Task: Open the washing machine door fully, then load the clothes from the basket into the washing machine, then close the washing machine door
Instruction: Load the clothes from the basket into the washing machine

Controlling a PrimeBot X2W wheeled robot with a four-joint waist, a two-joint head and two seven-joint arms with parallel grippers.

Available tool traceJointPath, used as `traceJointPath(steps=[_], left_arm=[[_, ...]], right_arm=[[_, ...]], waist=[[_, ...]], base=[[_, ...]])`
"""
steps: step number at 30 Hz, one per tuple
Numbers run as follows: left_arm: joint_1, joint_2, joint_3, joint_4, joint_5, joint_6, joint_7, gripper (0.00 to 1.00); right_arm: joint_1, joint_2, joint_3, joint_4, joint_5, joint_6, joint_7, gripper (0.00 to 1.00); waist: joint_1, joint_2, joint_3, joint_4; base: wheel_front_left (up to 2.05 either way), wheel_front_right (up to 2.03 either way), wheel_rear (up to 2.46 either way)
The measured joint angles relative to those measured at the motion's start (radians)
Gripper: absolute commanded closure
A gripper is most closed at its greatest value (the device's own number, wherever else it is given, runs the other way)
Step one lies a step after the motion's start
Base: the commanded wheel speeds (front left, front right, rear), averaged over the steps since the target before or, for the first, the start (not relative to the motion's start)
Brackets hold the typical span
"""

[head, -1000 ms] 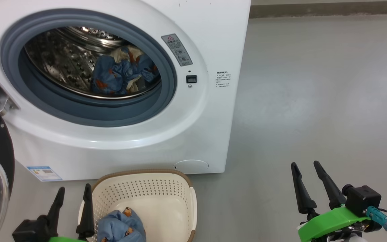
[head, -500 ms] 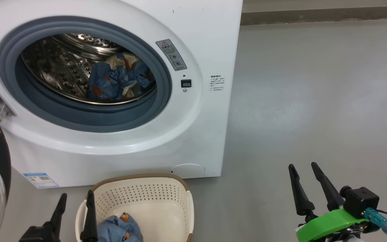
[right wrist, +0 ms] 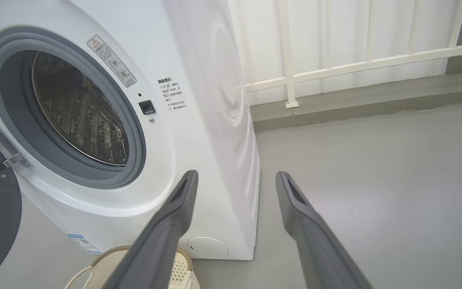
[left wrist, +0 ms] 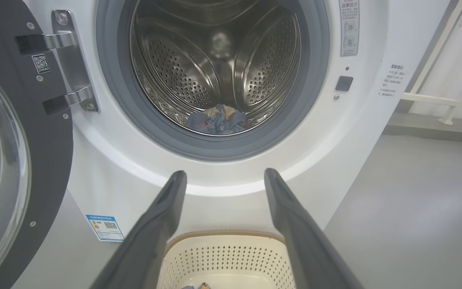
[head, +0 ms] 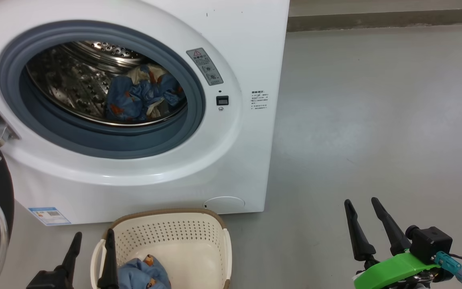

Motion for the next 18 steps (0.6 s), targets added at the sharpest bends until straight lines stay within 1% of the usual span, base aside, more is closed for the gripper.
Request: traceJointPath(steps=[2,7,10,18], left_arm=[[0.0,0.0,0.002,0.001,0.0,-0.008,0.0,0.0],[0.0,-0.001,0.002,0.007,0.002,-0.009,0.0,0.0],[0.0,-0.001,0.003,0.012,0.002,-0.013,0.0,0.0],[0.0,-0.003,0.005,0.02,0.007,-0.017,0.0,0.0]], right_arm=[[0.0,0.0,0.0,0.0,0.0,0.0,0.0,0.0],[0.0,0.0,0.0,0.003,-0.017,0.0,0.0,0.0],[0.0,0.0,0.002,0.006,-0.079,0.0,0.0,0.0],[0.0,0.0,0.0,0.006,-0.079,0.0,0.0,0.0]], waist=[[-0.0001,0.0,0.0,0.001],[0.0,0.0,0.001,0.002],[-0.0001,0.0,0.002,0.002],[0.0,0.0,-0.002,0.001]], base=[[0.0,0.0,0.0],[0.0,0.0,0.0],[0.0,0.0,0.0],[0.0,0.0,0.0]])
